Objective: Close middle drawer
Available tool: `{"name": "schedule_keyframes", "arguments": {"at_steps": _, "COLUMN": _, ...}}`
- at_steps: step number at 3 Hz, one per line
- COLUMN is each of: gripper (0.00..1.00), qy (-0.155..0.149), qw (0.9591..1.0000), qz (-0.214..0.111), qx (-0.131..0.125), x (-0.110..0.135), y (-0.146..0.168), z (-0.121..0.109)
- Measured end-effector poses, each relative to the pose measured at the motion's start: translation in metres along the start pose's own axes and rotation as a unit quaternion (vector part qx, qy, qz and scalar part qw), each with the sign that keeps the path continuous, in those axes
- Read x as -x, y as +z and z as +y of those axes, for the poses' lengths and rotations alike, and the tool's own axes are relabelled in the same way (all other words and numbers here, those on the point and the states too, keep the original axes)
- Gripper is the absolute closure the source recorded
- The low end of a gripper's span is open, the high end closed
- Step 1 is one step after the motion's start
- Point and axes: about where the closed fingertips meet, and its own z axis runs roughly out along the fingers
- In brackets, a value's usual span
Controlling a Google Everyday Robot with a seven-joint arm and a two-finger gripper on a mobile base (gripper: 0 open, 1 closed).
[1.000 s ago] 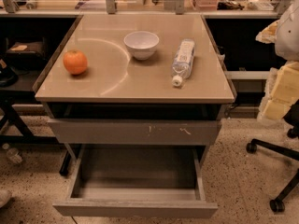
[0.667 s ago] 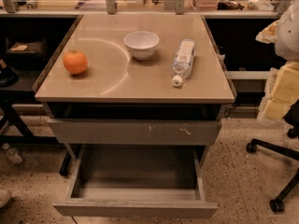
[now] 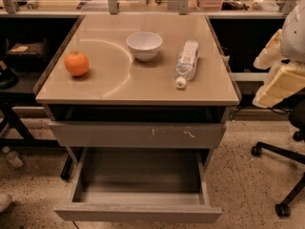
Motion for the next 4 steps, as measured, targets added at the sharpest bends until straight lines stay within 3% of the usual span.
{"name": "schedule_keyframes", "arguments": {"at_steps": 2, "gripper": 0.87, "qy": 0.0, "qw": 1.0, "qz": 0.0, "qx": 0.0, "x": 0.0, "y": 0.0, "z": 0.0}}
{"name": "schedule_keyframes", "arguments": {"at_steps": 3, "gripper": 1.0, "qy": 0.0, "qw": 1.0, "qz": 0.0, "qx": 0.0, "x": 0.0, "y": -0.0001, "z": 0.0}}
{"name": "schedule_keyframes", "arguments": {"at_steps": 4, "gripper": 1.0, "qy": 0.0, "qw": 1.0, "qz": 0.0, "qx": 0.0, "x": 0.0, "y": -0.0001, "z": 0.0}}
